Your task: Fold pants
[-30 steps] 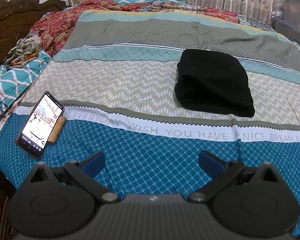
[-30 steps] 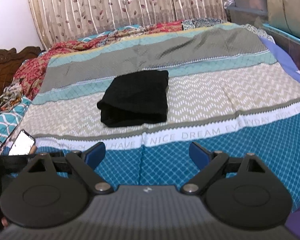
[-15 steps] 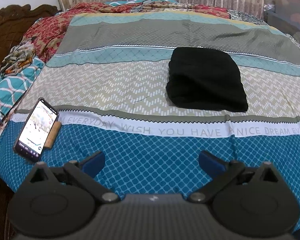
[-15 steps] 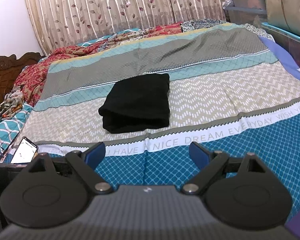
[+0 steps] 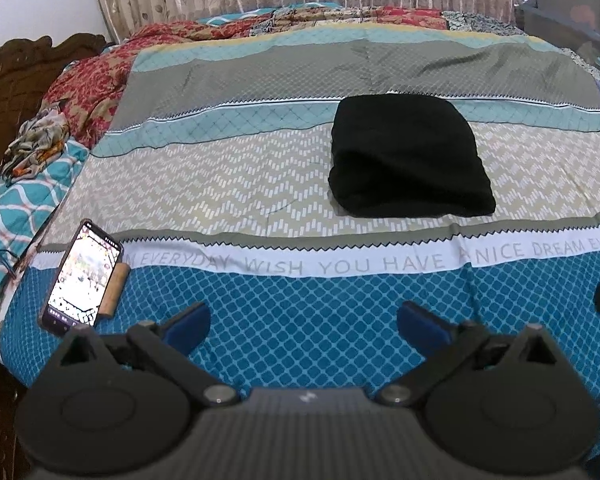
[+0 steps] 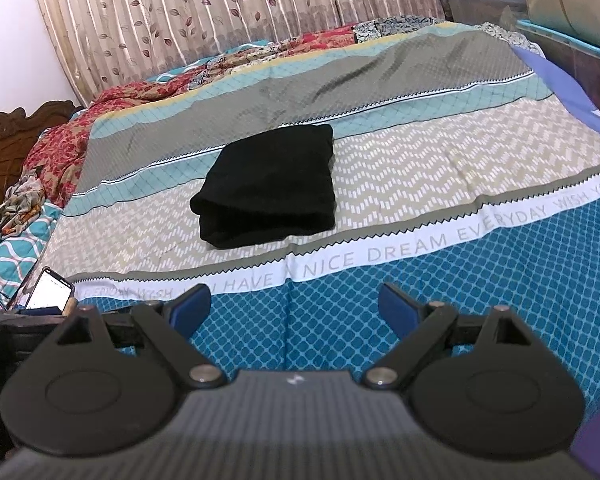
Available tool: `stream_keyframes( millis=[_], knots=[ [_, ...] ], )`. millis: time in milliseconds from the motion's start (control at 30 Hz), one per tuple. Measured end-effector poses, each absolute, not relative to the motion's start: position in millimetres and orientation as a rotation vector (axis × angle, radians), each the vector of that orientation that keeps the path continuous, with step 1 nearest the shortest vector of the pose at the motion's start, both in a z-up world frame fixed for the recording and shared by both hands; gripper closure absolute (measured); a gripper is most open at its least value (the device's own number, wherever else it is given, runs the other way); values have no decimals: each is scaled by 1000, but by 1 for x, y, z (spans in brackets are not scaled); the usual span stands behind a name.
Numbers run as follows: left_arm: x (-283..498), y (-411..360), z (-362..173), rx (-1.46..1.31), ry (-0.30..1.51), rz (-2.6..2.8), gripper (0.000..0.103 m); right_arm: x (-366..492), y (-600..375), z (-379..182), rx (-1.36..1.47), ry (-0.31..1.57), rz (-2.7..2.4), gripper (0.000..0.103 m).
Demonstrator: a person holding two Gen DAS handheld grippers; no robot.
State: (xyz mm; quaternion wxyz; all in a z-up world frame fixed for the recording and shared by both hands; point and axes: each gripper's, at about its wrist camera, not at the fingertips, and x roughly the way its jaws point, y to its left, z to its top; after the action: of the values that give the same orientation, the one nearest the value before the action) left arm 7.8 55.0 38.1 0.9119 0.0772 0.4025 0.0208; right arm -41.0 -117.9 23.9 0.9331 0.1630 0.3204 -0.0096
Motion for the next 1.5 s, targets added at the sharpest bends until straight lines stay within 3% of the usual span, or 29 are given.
stream_keyframes(
  millis=[1500],
  knots=[
    [6, 48, 40, 235, 817, 65, 0, -42, -143, 15, 401, 681, 2, 11]
  ],
)
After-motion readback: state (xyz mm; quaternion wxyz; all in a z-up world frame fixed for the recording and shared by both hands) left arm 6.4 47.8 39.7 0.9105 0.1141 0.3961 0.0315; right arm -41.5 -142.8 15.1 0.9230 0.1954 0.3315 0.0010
